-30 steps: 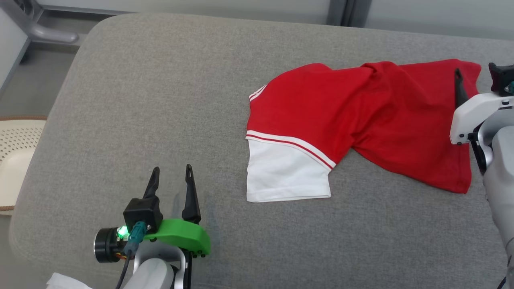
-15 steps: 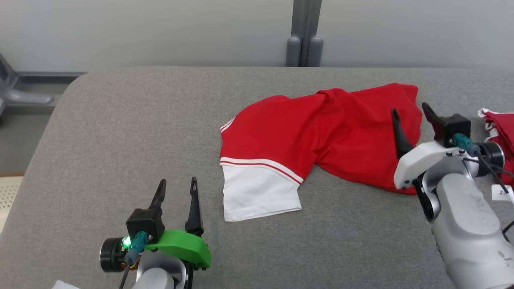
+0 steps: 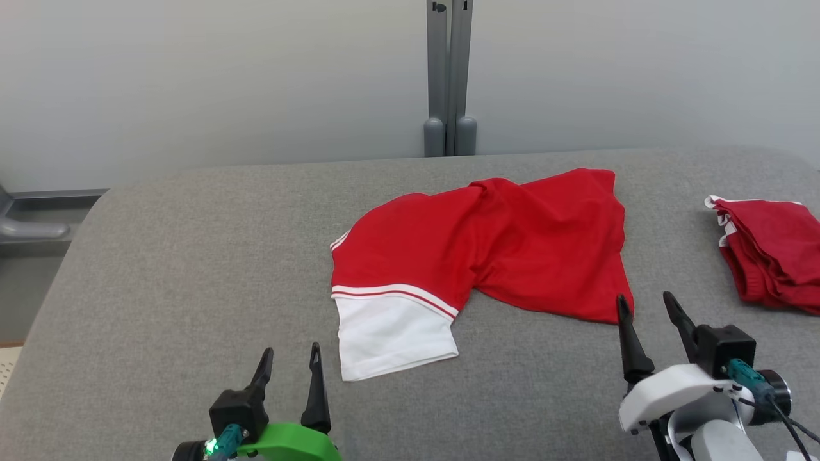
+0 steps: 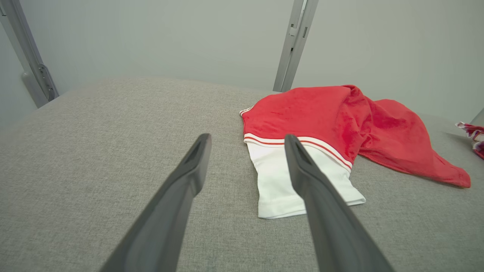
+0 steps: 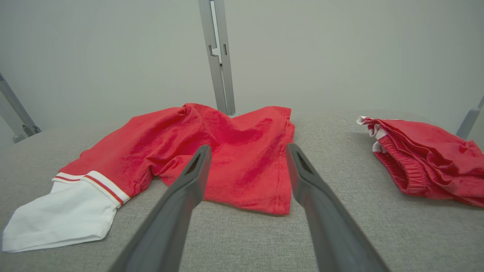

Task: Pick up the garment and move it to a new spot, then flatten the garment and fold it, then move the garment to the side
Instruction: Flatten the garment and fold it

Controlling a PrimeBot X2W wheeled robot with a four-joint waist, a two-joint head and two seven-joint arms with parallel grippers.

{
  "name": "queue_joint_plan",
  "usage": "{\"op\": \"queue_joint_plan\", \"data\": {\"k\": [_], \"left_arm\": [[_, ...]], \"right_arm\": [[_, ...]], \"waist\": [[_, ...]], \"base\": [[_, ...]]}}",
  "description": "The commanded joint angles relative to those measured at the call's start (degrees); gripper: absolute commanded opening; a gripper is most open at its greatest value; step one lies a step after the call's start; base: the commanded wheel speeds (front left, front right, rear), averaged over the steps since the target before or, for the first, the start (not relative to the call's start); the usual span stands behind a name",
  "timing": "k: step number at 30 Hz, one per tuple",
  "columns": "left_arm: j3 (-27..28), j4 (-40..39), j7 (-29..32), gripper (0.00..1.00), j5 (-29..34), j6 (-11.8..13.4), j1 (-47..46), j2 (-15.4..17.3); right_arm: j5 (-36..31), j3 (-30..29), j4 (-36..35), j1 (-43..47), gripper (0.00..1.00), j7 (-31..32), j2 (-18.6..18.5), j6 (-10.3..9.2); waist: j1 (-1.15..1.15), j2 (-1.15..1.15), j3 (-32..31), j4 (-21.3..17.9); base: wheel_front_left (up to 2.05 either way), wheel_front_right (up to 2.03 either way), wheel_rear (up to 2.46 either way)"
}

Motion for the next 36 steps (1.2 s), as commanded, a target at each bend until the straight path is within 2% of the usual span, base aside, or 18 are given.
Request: {"op": "queue_joint_plan", "data": {"k": [1,8,21,24,29,32,36], "left_arm": [[0.5,-0.2,-0.1,1.00,0.6,-0.4,1.0,0.0],[1.6,0.2,-0.1,1.00,1.6,-1.3,0.5,0.2],[2.4,1.1,-0.1,1.00,2.8,-1.9,-0.3,-0.9],[1.5,2.0,0.1,1.00,2.9,-2.6,-0.5,-0.9],[-0.9,5.4,4.3,1.00,2.7,-4.3,-3.0,-1.3],[-2.5,9.1,9.9,1.00,1.5,-4.9,-4.5,-2.0],[-2.6,12.8,15.7,1.00,-1.0,-4.0,-7.4,-2.9]], "right_arm": [[0.2,-0.8,-1.6,1.8,1.00,0.4,0.2,-0.09],[3.7,-1.2,-6.9,6.1,1.00,2.3,0.6,-0.09],[3.1,0.7,-8.9,7.3,1.00,3.7,0.6,-0.09],[3.0,0.8,-8.5,7.3,1.00,3.6,0.6,-0.09],[3.2,1.0,-7.9,7.2,1.00,3.8,0.6,-0.09],[2.6,1.2,-7.6,6.7,1.00,4.2,0.5,-0.09],[2.4,1.7,-7.2,6.1,1.00,4.8,0.6,-0.09]], "waist": [[0.00,0.00,-0.3,0.2],[0.00,0.00,-0.4,0.4],[0.00,0.00,-0.4,1.0],[0.00,0.00,-0.2,1.1],[0.00,0.00,0.7,0.9],[0.00,0.00,1.6,0.1],[0.00,0.00,2.7,-1.6]], "base": [[0.00,0.00,0.00],[0.00,0.00,0.00],[0.00,0.00,0.00],[0.00,0.00,0.00],[0.00,0.00,0.00],[0.00,0.00,0.00],[0.00,0.00,0.00]]}}
